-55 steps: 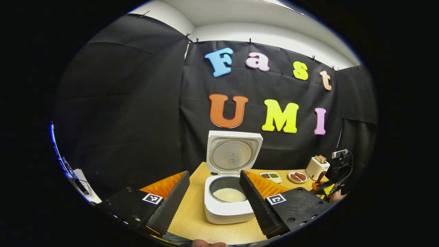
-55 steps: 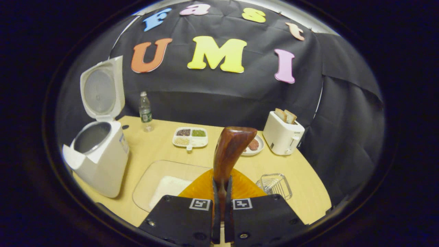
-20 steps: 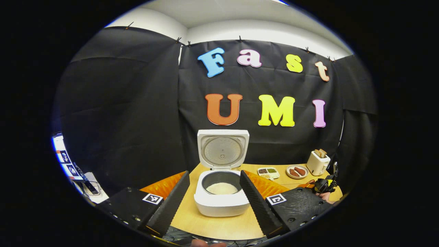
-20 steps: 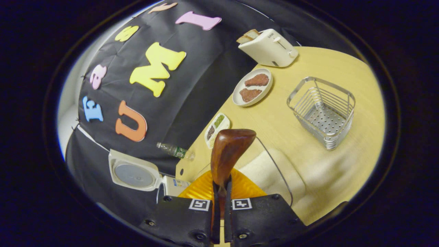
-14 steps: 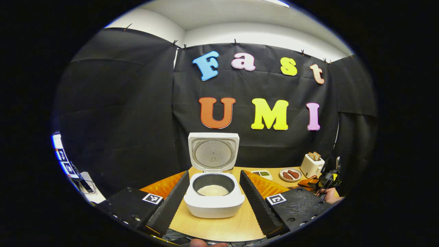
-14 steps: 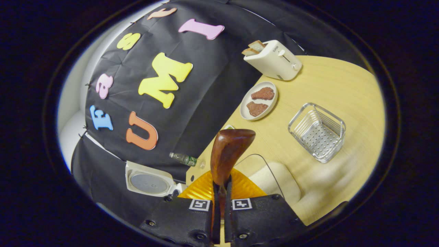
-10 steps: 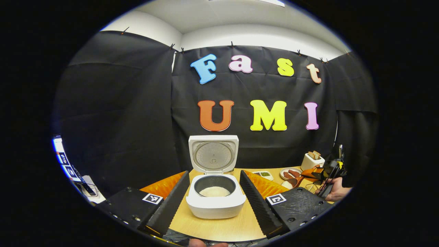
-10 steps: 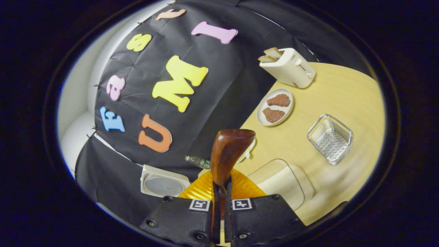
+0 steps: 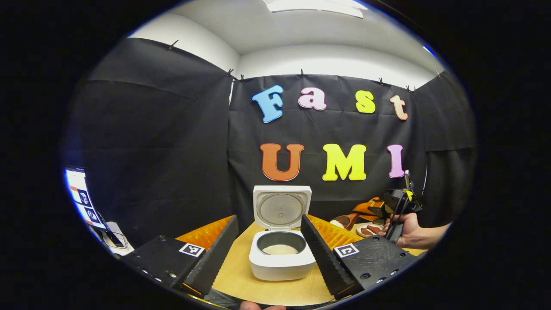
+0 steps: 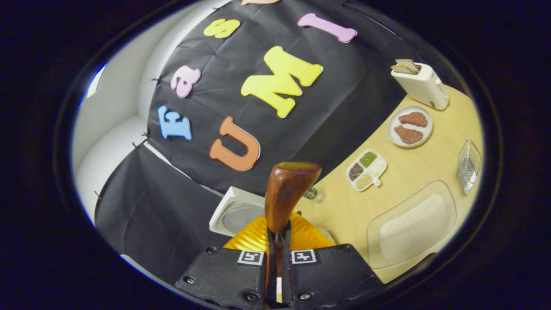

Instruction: Close the left gripper, press the button to open the rice cooker; take a wooden spoon from the chopstick holder with the right hand, scoop a spoonful of rice and pour it into the rice cooker, then put the wooden spoon back into the chopstick holder.

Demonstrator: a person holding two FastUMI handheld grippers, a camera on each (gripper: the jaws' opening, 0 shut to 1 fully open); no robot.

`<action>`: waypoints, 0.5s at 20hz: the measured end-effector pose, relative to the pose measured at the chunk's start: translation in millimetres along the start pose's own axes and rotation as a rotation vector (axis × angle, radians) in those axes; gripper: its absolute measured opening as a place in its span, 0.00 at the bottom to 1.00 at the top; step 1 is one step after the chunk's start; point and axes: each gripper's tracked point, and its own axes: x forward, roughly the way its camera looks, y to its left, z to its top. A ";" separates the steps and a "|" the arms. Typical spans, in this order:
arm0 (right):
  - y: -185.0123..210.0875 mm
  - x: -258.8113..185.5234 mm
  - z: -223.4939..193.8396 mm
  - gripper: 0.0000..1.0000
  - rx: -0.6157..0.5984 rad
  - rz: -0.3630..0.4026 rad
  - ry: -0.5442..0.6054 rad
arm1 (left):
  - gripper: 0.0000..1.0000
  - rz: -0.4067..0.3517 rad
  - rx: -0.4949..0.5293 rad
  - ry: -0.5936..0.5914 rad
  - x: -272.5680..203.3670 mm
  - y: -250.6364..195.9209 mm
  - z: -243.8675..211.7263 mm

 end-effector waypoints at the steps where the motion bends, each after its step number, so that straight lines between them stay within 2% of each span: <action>1: 9.2 12.5 -9.3 0.10 -0.007 0.004 0.010 | 0.94 0.013 0.001 0.005 -0.6 9.0 -1.8; 4: 27.4 50.2 -31.9 0.10 -0.052 -0.003 0.034 | 0.94 0.045 -0.005 0.017 -3.1 35.3 -7.5; 10: 18.1 117.1 -71.2 0.10 -0.234 -0.095 0.101 | 0.94 0.057 -0.004 0.041 3.1 65.8 -23.1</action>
